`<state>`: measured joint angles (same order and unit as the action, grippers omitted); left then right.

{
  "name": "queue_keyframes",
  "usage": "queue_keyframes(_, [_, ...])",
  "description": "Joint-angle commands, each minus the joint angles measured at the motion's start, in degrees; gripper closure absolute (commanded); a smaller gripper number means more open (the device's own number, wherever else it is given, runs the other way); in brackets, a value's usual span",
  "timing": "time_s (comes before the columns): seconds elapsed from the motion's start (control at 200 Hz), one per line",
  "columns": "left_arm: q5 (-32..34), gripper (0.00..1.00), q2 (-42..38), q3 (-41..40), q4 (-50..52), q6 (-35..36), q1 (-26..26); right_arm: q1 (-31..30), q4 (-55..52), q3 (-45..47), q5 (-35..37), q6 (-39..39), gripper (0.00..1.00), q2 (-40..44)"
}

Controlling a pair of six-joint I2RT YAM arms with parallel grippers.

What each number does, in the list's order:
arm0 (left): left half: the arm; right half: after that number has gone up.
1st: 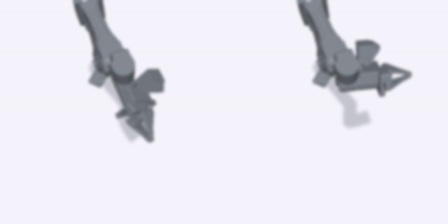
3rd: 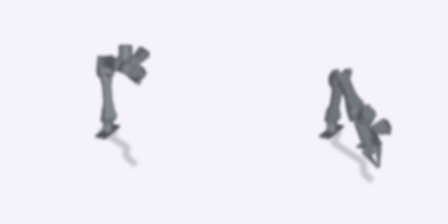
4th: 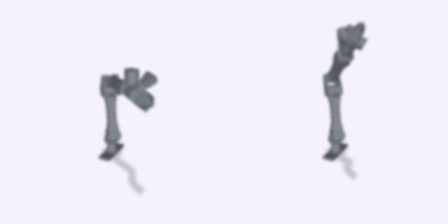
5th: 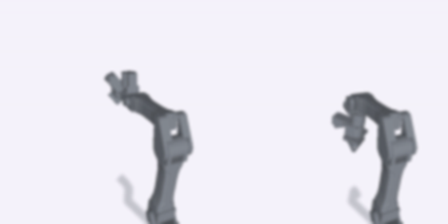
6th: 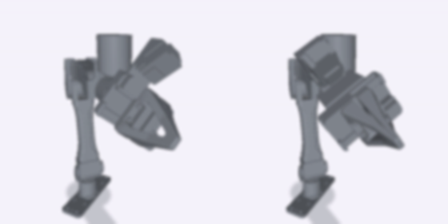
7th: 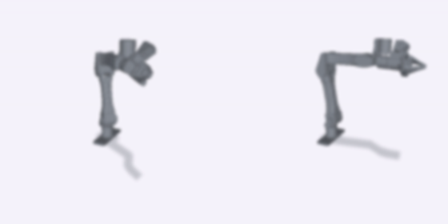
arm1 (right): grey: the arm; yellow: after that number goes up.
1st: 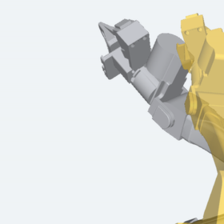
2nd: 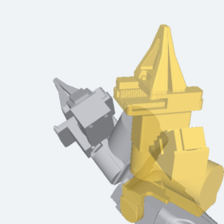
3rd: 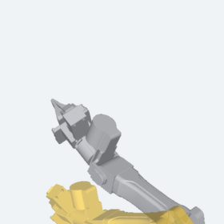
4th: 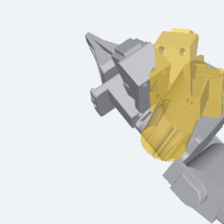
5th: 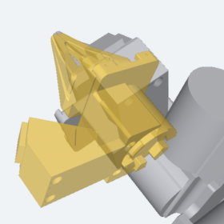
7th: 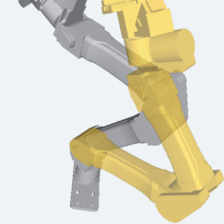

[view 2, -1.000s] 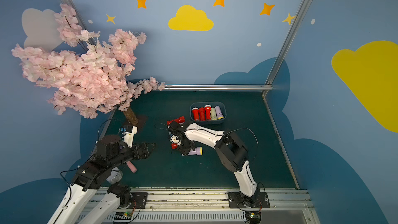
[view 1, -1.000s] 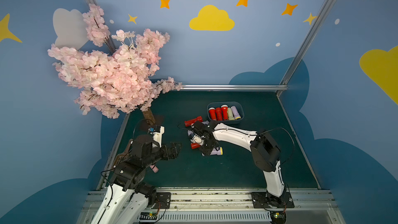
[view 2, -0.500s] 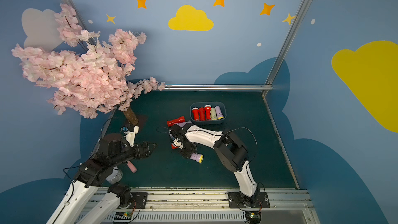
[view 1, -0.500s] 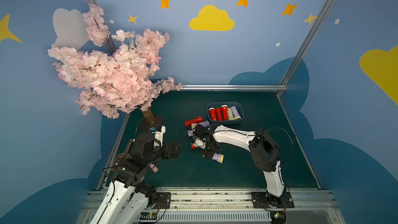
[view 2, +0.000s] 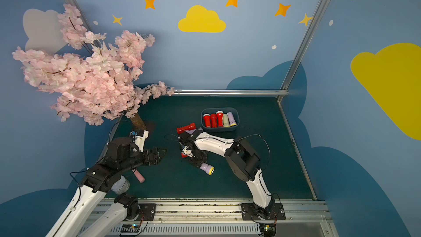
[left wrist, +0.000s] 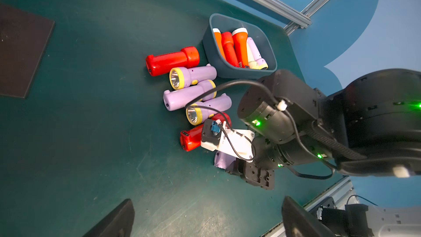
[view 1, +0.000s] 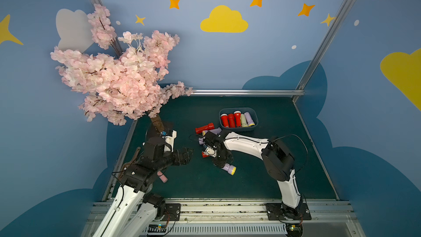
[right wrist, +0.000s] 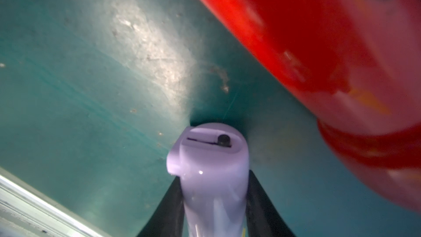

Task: Put the flashlights into the storage boxes
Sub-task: Pick up the flashlight from the center of the board.

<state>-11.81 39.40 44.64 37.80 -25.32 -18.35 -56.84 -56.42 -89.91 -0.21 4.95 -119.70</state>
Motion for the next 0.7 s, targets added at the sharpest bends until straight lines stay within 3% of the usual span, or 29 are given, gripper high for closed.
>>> queue_keyframes(0.0, [-1.0,0.01,1.8,1.9,-2.3,1.9,0.5,0.2,1.4,-0.7,3.0,-1.2,0.74,-3.1])
queue_keyframes(0.09, [-1.2,0.01,3.7,2.8,-3.1,2.7,0.8,0.6,1.1,-0.6,4.1,-1.7,0.83,-2.2])
queue_keyframes(0.38, [-4.9,0.01,10.5,6.0,-6.2,5.2,2.5,3.9,-1.0,-1.7,5.2,-3.3,0.82,3.0])
queue_keyframes(0.696, [-7.4,0.01,18.2,9.2,-10.7,6.6,3.0,11.0,-3.7,-9.3,7.8,-2.2,0.81,4.1])
